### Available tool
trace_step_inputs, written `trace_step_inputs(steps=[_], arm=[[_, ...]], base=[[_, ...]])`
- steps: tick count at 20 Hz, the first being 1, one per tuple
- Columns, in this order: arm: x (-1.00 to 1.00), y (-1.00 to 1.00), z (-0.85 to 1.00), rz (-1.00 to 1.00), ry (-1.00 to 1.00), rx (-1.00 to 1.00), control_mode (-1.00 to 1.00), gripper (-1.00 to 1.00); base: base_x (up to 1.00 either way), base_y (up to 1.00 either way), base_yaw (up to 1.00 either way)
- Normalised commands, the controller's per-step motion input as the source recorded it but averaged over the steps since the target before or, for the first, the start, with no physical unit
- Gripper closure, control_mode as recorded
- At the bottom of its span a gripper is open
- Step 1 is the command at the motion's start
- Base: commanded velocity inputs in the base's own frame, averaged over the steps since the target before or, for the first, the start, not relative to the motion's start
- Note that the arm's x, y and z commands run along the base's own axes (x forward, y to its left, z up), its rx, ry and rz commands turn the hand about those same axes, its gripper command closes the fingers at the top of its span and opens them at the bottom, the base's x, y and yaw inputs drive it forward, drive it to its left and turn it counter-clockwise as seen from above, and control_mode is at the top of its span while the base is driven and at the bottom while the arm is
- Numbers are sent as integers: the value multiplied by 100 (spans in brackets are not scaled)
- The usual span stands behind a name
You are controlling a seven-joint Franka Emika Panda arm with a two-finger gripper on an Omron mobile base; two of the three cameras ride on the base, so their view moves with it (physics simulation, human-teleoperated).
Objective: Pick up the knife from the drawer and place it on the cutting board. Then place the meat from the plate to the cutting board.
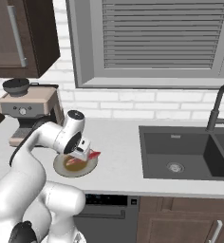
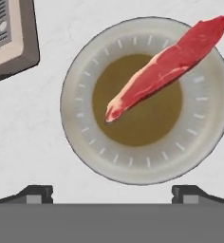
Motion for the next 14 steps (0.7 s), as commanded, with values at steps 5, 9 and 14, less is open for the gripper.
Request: trace_step_inputs(steps=[5, 9, 14], arm=[[6, 0, -33, -22, 11, 0, -100, -100], [22, 0, -36, -15, 11, 0, -100, -100], [50, 0, -28, -8, 11, 0, -100, -100]], base=[[0, 0, 0], [0, 0, 0], [0, 0, 0]])
